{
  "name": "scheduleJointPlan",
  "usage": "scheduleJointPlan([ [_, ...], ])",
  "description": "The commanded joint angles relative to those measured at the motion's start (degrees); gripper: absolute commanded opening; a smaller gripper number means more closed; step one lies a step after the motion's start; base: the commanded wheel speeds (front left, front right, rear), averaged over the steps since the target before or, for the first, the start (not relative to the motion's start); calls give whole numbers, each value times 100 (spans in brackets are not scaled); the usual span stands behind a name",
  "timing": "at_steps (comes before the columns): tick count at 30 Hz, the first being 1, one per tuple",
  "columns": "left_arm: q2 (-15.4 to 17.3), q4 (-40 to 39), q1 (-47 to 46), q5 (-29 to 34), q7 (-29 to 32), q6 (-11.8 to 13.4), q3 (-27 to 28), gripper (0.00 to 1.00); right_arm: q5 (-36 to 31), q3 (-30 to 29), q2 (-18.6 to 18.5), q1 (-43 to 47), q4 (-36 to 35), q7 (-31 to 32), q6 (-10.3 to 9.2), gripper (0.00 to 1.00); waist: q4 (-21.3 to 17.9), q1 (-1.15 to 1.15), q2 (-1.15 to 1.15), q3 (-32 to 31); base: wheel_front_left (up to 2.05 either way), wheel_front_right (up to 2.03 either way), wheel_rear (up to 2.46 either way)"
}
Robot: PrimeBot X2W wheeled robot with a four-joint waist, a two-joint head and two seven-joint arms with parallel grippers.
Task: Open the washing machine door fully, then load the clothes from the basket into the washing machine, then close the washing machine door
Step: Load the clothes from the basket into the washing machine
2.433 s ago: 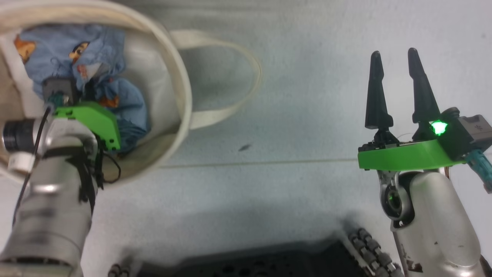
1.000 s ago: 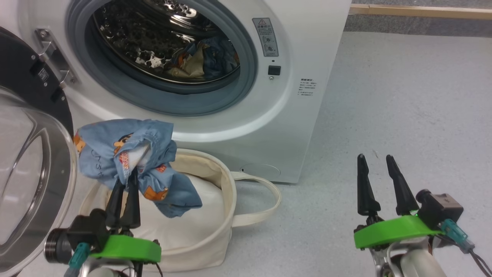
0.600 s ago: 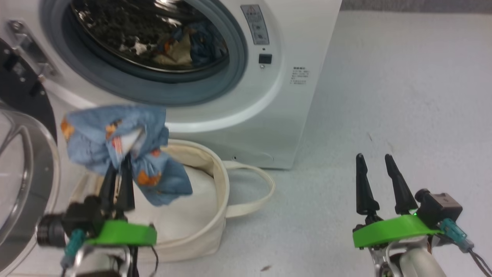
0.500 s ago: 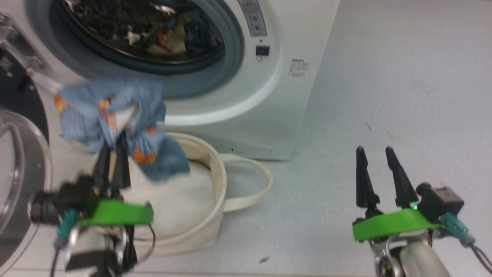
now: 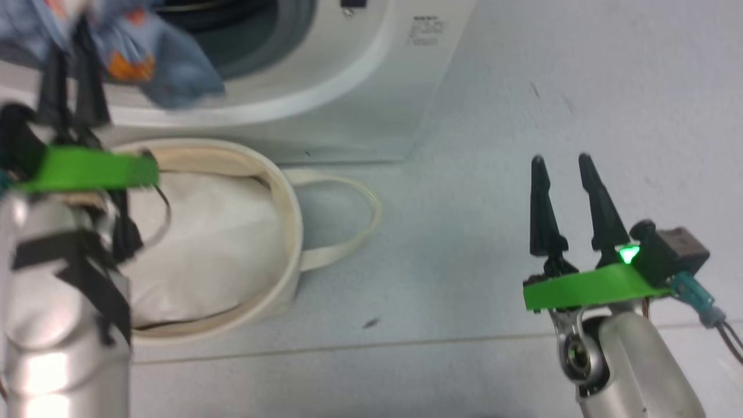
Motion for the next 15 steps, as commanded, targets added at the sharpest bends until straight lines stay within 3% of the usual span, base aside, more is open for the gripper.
scheduleJointPlan([
  [1,309,-71,-371,15,-34,-56,236,0,70,167,10,-132,-228,-70,1,100,-330,-2,0,465,0,0,0],
  [15,1117,757,-2360,224,-34,-150,408,0,322,362,10,-589,-385,-70,1,100,-842,-2,0,1643,0,0,0],
])
